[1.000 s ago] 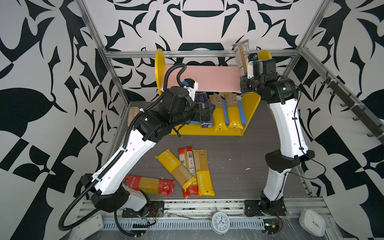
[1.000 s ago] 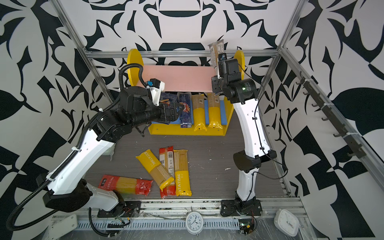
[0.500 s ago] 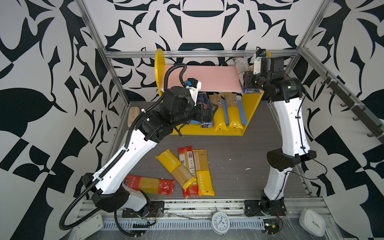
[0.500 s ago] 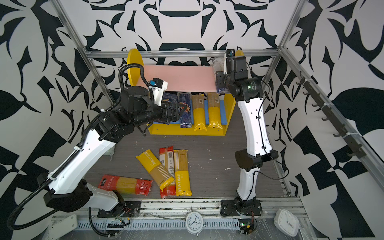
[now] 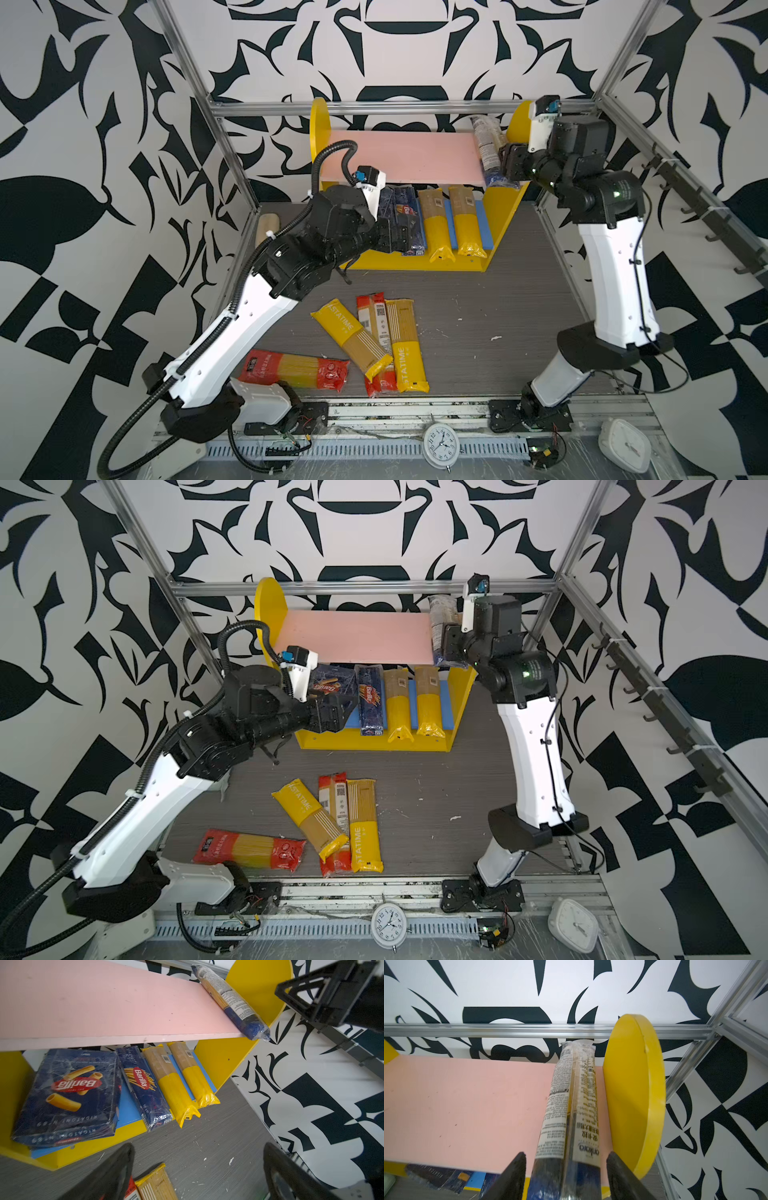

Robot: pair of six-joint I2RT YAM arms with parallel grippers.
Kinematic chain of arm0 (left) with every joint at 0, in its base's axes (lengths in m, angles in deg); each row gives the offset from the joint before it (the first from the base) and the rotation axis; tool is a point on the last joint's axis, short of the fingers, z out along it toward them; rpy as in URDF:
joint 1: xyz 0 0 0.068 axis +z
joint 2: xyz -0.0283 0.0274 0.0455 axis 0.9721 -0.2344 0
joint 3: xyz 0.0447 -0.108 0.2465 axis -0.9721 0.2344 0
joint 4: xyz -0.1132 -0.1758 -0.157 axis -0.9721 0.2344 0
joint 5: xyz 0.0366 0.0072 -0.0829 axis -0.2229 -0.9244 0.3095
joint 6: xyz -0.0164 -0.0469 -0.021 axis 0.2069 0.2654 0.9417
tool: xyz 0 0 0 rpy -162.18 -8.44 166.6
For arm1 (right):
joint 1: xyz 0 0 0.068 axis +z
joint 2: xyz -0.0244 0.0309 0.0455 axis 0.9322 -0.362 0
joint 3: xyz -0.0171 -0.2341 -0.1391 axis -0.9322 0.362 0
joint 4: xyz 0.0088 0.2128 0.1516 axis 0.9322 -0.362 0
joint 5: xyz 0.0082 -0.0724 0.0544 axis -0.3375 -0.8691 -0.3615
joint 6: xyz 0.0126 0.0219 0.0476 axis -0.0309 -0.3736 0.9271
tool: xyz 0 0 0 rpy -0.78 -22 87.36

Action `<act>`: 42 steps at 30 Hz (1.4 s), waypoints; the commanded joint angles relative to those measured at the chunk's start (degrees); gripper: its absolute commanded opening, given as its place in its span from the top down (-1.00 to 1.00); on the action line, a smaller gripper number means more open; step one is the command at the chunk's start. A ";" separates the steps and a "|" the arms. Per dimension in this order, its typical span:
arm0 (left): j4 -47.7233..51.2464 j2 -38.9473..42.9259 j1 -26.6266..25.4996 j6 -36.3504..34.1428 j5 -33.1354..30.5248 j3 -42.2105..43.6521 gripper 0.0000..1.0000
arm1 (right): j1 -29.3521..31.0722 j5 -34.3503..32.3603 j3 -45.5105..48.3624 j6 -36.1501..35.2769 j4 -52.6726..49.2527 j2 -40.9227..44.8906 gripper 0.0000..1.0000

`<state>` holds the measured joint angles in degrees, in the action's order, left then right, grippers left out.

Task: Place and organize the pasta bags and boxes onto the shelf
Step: 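Lay the white-labelled bag on the pink top board and open the right gripper, then draw the right gripper back and reach toward the red spaghetti bag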

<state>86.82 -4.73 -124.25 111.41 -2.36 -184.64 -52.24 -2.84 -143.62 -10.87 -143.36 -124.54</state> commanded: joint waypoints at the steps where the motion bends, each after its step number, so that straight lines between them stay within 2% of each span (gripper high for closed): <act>1: 2.92 6.13 -0.18 2.84 -4.70 4.11 -0.99 | 0.16 4.36 7.80 2.80 5.55 6.81 -0.30; 6: 6.82 15.91 -0.18 9.10 -10.17 13.26 -0.99 | 2.83 7.95 19.82 5.27 6.92 14.89 -0.35; 13: 15.71 29.67 -0.18 22.53 -16.14 25.70 -0.98 | 17.97 1.49 35.81 7.05 8.11 21.64 -0.37; 16: 20.02 33.18 -0.18 27.28 -17.78 28.89 -0.98 | 24.06 1.30 44.37 9.53 11.16 23.37 -0.38; 21: 24.10 38.46 -0.18 30.99 -17.68 31.24 -0.99 | 32.71 1.54 54.66 12.88 15.79 23.15 -0.38; 25: 28.20 41.50 -0.18 32.66 -18.33 30.28 -0.98 | 39.55 5.26 62.16 15.01 23.41 21.51 -0.38; 31: 37.80 42.00 -0.18 32.59 -20.66 22.83 -0.98 | 48.23 11.29 68.97 17.09 35.12 15.68 -0.39; 37: 44.30 41.36 -0.18 33.47 -19.29 19.37 -0.99 | 56.92 10.34 66.17 15.39 38.13 3.13 -0.39; 42: 46.11 42.36 -0.18 35.09 -17.79 20.20 -0.98 | 60.11 10.28 62.41 12.91 39.21 -3.89 -0.40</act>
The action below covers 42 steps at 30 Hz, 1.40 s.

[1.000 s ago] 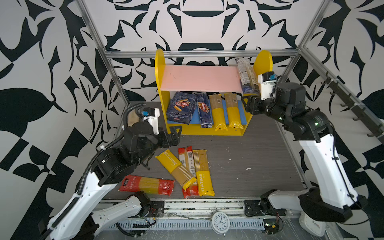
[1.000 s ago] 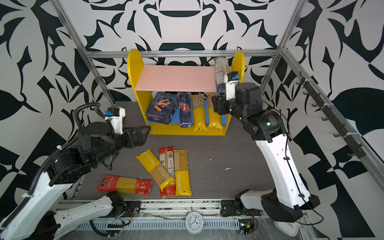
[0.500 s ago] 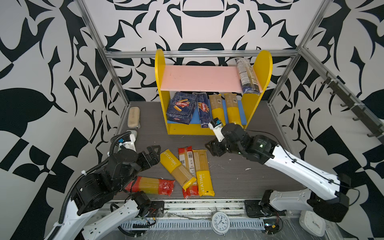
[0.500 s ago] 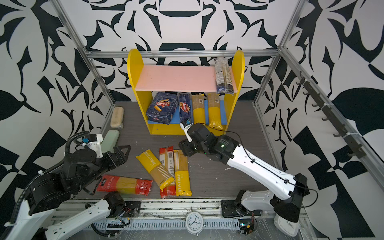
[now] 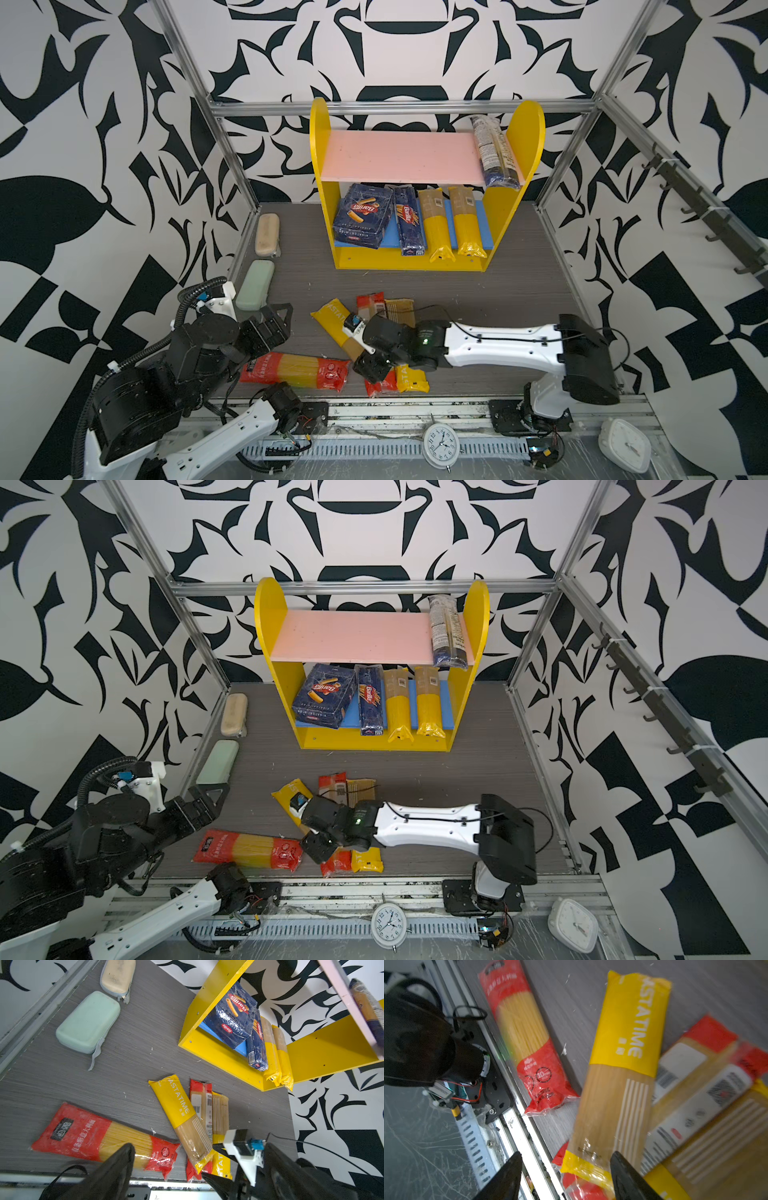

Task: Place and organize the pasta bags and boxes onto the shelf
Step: 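Draw the right gripper back and reach toward the red spaghetti bag, then grip the red spaghetti bag with the right gripper near the left gripper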

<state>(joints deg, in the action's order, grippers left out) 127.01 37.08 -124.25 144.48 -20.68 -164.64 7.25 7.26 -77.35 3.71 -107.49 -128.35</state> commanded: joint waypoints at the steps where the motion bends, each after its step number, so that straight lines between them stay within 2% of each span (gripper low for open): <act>1: 6.38 0.73 -0.18 2.23 0.62 0.12 -0.98 | 0.83 0.62 -4.18 -2.11 4.02 -0.91 -0.41; 17: 5.69 -0.39 -0.18 1.15 0.50 -0.02 -0.98 | 2.19 3.97 -16.09 -8.65 1.23 -15.15 -0.43; 30: 4.55 0.80 -0.13 0.85 -0.86 1.13 -0.98 | 2.20 6.92 -21.89 -12.09 -1.65 -22.00 -0.43; 42: 3.95 1.64 -0.18 0.59 -1.63 1.91 -0.99 | 1.90 5.28 -28.00 -16.33 -6.57 -29.09 -0.45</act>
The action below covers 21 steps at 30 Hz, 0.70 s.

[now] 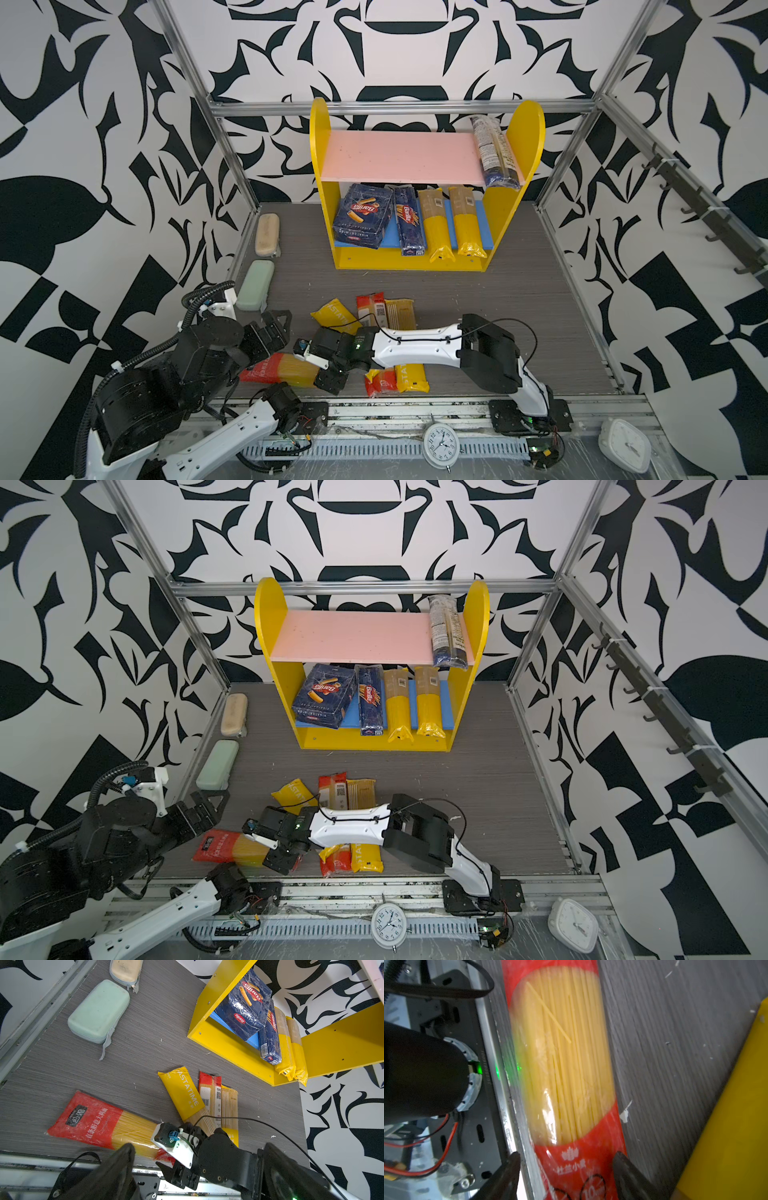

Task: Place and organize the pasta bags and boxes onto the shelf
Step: 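Grip the red spaghetti bag with the right gripper near the left gripper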

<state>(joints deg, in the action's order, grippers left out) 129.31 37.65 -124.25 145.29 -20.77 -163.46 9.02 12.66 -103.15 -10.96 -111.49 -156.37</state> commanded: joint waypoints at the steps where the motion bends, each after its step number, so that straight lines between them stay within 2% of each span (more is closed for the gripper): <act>1: 1.66 1.13 -0.17 -0.26 -1.61 0.74 -0.98 | 0.00 -0.84 -2.43 -1.91 -2.87 -1.55 -0.45; 8: 1.15 1.12 -0.17 -0.44 -2.10 1.12 -0.99 | -0.37 -5.14 -4.61 -3.59 -6.86 -4.25 -0.45; 15: 0.47 0.34 -0.18 -1.01 -2.18 1.13 -0.98 | -0.31 -7.52 -3.50 -4.69 -6.47 -3.35 -0.52; 16: 0.37 0.25 -0.18 -1.03 -2.22 1.12 -0.98 | -0.37 -7.41 -3.82 -4.98 -7.08 -3.61 -0.56; 17: 0.30 0.14 -0.18 -1.05 -2.24 1.10 -0.99 | -0.37 -6.94 -4.06 -5.31 -7.46 -3.89 -1.00; 21: 0.14 -0.05 -0.17 -1.14 -2.43 1.10 -0.98 | -0.37 -6.21 -5.23 -5.47 -8.85 -5.64 -1.00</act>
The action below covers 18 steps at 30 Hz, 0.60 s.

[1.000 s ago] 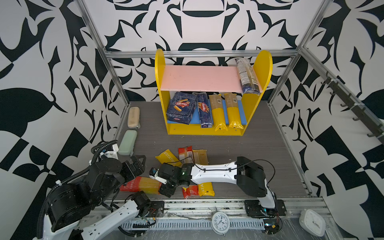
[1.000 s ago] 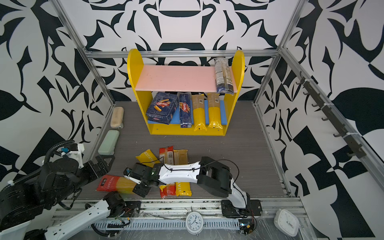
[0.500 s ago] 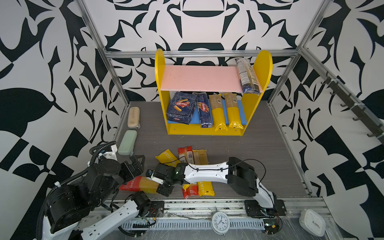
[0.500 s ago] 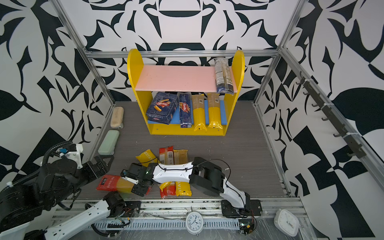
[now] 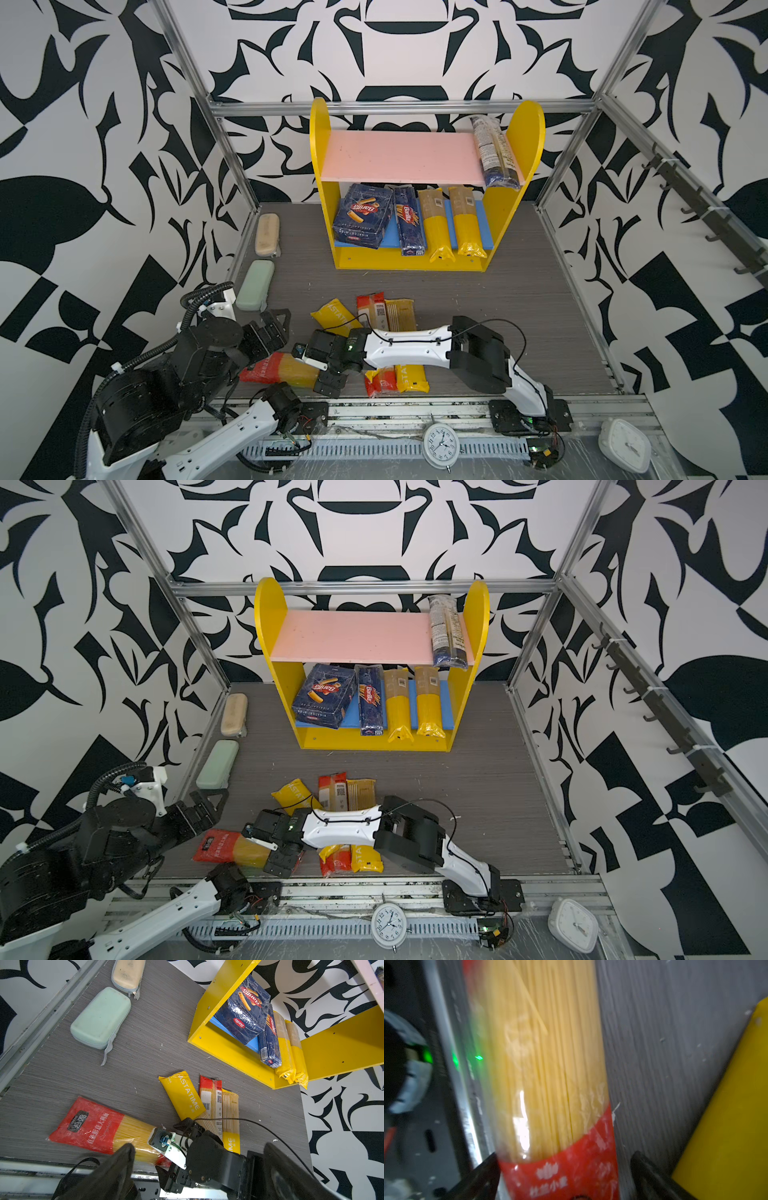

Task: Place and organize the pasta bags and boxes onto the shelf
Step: 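Grip the red spaghetti bag with the right gripper near the left gripper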

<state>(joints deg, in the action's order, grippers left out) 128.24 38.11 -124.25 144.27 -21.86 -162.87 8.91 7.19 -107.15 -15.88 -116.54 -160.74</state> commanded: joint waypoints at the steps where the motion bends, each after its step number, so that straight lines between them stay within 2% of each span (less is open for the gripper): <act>1: 1.20 -0.56 -0.18 -0.15 -1.31 0.51 -0.98 | -0.25 -0.80 -1.77 -0.54 -4.29 -1.83 -1.00; 5: 1.19 -0.51 -0.17 -0.14 -1.42 0.56 -0.98 | -0.26 -2.52 -3.18 -0.86 -5.99 -3.19 -0.98; 6: 1.20 -0.53 -0.18 -0.10 -1.44 0.51 -0.98 | -0.26 -2.31 -3.00 -0.97 -5.92 -3.03 -0.89; 8: 1.27 -0.55 -0.18 -0.21 -1.51 0.37 -0.99 | -0.30 -1.96 -2.34 -1.10 -5.37 -2.33 -0.51; 10: 1.30 -0.42 -0.17 -0.18 -1.63 0.23 -0.98 | -0.42 -2.67 -2.18 -0.79 -5.28 -1.78 -0.05; 11: 1.27 -0.39 -0.17 -0.23 -1.78 0.11 -0.99 | -0.60 -2.69 -2.08 -0.58 -5.34 -1.50 0.11; 15: 1.36 -0.17 -0.18 -0.24 -1.82 -0.19 -0.98 | -1.62 -0.07 -1.31 0.54 -4.58 0.03 0.63; 17: 1.54 -0.02 -0.18 -0.15 -1.85 -0.50 -0.99 | -2.32 1.52 -0.79 1.57 -3.73 1.32 1.00; 18: 1.69 0.02 -0.18 -0.08 -1.86 -0.67 -0.98 | -2.71 1.86 -0.53 2.25 -3.23 2.00 1.00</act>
<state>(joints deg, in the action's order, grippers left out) 128.04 38.02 -124.25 144.24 -22.51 -162.89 8.00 9.01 -109.37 -15.42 -117.92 -160.00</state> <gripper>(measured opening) 0.992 0.230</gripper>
